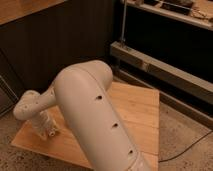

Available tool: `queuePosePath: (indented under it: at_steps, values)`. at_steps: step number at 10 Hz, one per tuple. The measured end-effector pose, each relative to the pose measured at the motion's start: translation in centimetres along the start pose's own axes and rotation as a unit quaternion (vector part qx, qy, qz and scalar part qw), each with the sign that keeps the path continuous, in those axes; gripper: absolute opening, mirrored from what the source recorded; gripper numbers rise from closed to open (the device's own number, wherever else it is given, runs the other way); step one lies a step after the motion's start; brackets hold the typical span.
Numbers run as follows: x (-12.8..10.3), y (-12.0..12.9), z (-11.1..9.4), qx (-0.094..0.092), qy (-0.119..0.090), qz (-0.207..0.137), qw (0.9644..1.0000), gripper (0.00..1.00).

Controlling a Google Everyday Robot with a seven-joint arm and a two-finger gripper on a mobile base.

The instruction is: Stand the bottle upright

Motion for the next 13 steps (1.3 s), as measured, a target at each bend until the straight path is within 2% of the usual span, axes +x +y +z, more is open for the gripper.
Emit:
queuePosePath:
  at_steps: [5,8,13]
  values:
    - [0.02,-0.03,0.04,0.004,0.002,0.001,1.0,0.58]
    - [0.02,0.01,0.09,0.006,0.003,0.001,1.0,0.4]
    - [-0.16,-0.17,0.14,0.007,0.006,0.004,0.9999,0.38]
